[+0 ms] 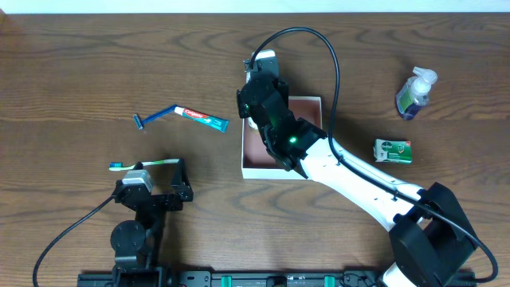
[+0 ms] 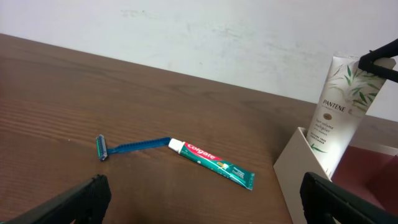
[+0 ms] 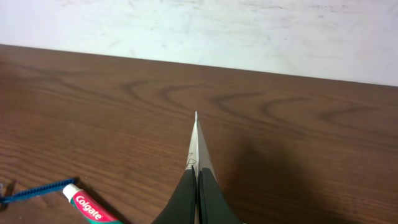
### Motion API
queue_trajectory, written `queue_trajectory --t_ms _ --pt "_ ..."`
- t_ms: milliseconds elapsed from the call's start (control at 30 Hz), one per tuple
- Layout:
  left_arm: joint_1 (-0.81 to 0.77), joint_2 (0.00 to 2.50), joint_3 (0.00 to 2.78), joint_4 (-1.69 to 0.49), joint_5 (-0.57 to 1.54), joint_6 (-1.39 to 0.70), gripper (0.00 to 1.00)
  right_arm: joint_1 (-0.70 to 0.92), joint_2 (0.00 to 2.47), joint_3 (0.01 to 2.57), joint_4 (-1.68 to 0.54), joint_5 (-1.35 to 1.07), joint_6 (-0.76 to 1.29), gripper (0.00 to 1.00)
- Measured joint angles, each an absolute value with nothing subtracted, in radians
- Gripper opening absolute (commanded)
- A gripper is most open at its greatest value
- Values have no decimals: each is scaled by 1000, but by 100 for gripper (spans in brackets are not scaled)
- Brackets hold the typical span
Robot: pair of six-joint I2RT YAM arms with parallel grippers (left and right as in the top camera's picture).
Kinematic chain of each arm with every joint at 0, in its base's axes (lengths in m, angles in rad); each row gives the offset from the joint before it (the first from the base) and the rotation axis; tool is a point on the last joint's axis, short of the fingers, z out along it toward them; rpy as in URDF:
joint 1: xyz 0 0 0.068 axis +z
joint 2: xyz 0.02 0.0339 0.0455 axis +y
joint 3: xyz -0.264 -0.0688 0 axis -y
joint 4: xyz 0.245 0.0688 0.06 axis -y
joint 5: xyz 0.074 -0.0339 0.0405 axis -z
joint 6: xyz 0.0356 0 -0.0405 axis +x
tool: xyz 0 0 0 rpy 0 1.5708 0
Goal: Pack container
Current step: 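Lower the tube upright into the box's left corner and release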
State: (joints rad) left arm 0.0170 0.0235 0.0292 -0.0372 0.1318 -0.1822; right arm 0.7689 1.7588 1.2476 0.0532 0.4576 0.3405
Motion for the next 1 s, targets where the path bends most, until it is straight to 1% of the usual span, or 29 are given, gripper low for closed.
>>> queue_trajectory --t_ms 1000 --pt "17 23 29 -37 132 -182 98 764 1761 1248 61 468 340 1"
